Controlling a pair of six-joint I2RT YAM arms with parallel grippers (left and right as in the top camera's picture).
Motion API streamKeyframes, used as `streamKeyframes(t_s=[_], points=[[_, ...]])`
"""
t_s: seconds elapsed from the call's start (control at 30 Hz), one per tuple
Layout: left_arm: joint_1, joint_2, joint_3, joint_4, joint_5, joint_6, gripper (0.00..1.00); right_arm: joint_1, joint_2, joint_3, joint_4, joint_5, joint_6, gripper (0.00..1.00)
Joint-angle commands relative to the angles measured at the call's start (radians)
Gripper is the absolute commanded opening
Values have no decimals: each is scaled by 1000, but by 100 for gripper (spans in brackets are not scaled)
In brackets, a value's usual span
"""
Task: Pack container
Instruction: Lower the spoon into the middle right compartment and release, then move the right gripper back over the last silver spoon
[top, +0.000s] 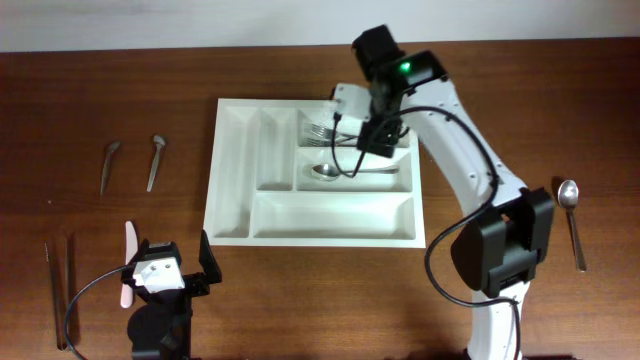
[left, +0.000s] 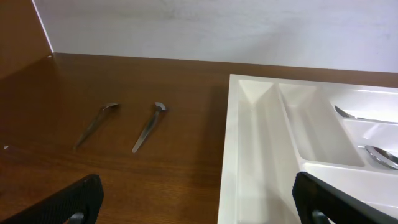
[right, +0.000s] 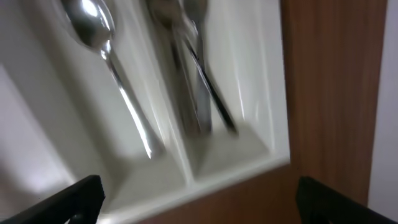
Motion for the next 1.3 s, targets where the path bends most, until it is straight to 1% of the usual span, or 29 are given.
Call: streamKeyframes(t_s=[0.0, 0.13, 0.3, 0.43, 0.7, 0.9, 0.97, 1.07, 1.17, 1.27], points=[[-3, -7, -5, 2, 7, 12, 99, -76, -54, 63, -56, 53, 153, 99], [-3, -7, -5, 2, 7, 12, 99, -182, -100, 85, -138, 55, 323, 98], [-3, -7, -5, 2, 7, 12, 99, -332, -150, 86, -197, 47, 421, 99], [-3, -7, -5, 2, 7, 12, 99, -459, -181, 85, -321, -51, 423, 99], [-3, -7, -5, 2, 7, 12, 99, -731, -191, 80, -453, -218, 427, 99], [-3, -7, -5, 2, 7, 12, 99, -895, -194, 37, -452, -208, 428, 99], [-3, -7, -5, 2, 7, 12, 99, -965, -194, 4, -423, -210, 468, 99], [-3, -7, -5, 2, 7, 12, 99, -1043, -194, -69, -339, -232, 467, 99], [-3, -7, -5, 2, 7, 12, 99, -1089, -193, -154, -251, -297, 375, 99], [-3, -7, -5, 2, 7, 12, 99, -1103, -193, -237, -162, -298, 338, 99]])
